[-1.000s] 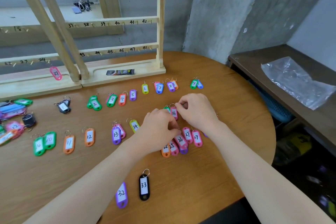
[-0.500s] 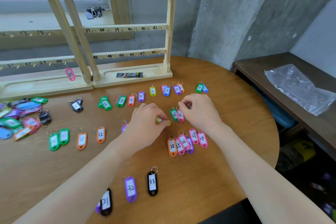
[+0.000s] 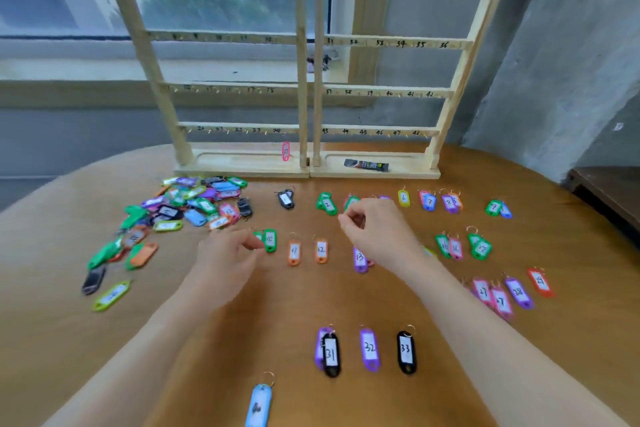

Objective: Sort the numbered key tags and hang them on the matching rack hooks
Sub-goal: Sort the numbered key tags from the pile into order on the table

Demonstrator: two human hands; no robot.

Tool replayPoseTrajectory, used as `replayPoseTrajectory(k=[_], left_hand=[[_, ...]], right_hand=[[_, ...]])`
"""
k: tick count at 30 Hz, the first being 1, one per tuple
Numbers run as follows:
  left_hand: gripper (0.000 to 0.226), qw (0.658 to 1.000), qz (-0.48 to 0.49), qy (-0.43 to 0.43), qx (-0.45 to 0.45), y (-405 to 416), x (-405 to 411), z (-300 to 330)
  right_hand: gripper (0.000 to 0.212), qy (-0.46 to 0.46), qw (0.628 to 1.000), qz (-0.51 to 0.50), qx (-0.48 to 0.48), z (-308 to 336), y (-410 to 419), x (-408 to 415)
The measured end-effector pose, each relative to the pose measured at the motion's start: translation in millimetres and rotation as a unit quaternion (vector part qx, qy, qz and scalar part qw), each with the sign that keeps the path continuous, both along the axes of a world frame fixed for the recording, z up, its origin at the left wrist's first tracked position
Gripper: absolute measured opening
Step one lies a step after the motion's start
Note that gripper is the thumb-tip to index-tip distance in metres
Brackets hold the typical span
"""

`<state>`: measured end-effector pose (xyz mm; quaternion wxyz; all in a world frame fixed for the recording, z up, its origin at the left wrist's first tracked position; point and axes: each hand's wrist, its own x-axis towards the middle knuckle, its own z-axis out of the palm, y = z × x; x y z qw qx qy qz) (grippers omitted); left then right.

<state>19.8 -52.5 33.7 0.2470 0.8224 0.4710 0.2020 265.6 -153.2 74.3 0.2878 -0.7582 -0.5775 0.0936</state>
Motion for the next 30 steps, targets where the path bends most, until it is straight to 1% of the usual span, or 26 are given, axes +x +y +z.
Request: replayPoseTrajectory(k=[3,7,11,14,17,20,23,24,25,27,30], left_hand=[[0.011,0.999,0.048,-0.006,0.019,8,-55,-9],[0.019,0.990,0.135,-0.027,0.017,13,-118,-16],[0.035,0.979,0.192,-0.059,0.043,14,-161,-25],[0.026,0.972,0.210,-0.070,0.076,15,-172,-30],[0.021,0.964,0.231,-0.085,0.104,18,-174,-34],[0.034,0.959,0.250,-0.046,0.125,19,-174,-38],[0.046,0.965,0.246,-0.005,0.090,17,-174,-35],[0.048,0.969,0.233,-0.006,0.079,17,-175,-33],[0.050,0.974,0.218,-0.020,0.064,16,-176,-32],[0.052,0.977,0.193,-0.082,0.038,14,-179,-29],[0.053,0.966,0.188,-0.178,0.011,10,-182,-25]], right_hand=[[0.021,-0.003,0.999,0.047,-0.015,-1,21,-41],[0.014,-0.017,0.993,0.111,-0.037,-13,53,-92],[0.024,-0.084,0.984,0.151,-0.052,-26,84,-128],[0.036,-0.144,0.977,0.152,-0.044,-33,106,-139],[0.040,-0.165,0.975,0.145,-0.042,-35,127,-139],[0.039,-0.188,0.968,0.157,-0.053,-35,142,-140],[0.032,-0.195,0.965,0.163,-0.063,-34,150,-145],[0.031,-0.197,0.965,0.164,-0.063,-34,153,-146],[0.029,-0.197,0.965,0.162,-0.065,-34,155,-147],[0.026,-0.196,0.966,0.155,-0.065,-34,158,-148],[0.017,-0.197,0.966,0.157,-0.064,-33,158,-150]])
